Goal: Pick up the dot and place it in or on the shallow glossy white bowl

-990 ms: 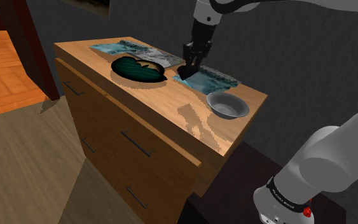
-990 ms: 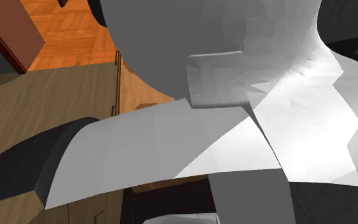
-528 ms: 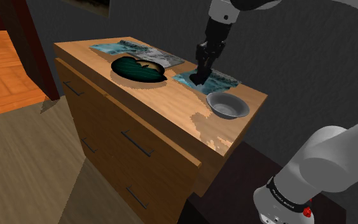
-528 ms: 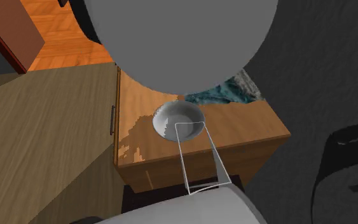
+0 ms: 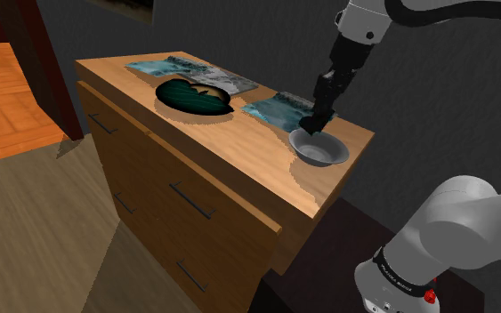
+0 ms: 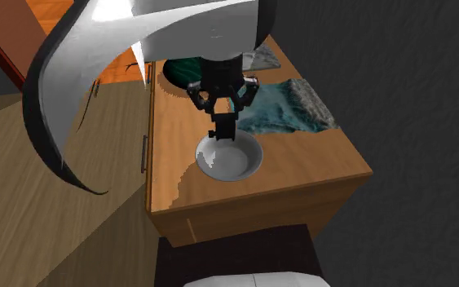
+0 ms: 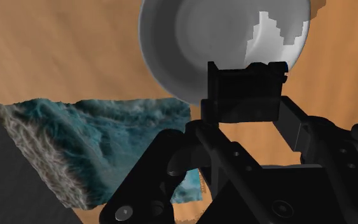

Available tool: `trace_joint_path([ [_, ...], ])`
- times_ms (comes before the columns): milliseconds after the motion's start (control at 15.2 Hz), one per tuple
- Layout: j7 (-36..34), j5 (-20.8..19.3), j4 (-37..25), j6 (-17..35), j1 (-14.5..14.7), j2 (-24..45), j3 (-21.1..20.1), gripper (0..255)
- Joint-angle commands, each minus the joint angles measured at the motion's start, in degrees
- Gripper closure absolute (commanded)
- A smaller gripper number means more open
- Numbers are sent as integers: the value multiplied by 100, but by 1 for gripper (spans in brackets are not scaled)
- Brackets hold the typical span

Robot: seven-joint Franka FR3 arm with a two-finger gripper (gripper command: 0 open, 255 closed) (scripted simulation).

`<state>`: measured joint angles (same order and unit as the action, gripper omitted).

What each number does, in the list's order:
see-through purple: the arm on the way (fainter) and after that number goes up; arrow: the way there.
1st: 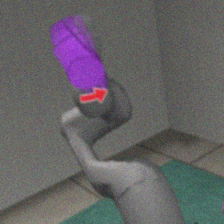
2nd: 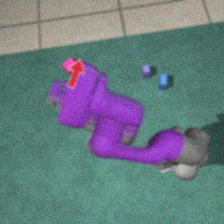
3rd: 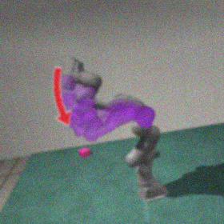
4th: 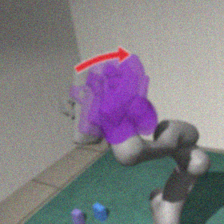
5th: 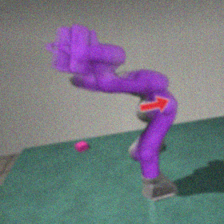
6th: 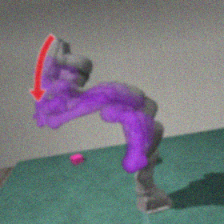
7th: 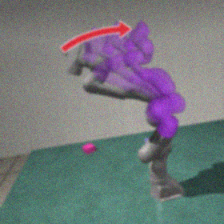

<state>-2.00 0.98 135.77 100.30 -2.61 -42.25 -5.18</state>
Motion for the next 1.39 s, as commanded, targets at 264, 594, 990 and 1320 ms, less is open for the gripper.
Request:
trace_joint_path([
  [264,109,-19,700,-360,34,-1058,124,255],
  [594,99,-5,1136,-18,46,-1152,110,255],
  [990,87,14,1636,406,60,-1227,90,255],
  [1320,83,16,1723,485,65,-1236,88,255],
])
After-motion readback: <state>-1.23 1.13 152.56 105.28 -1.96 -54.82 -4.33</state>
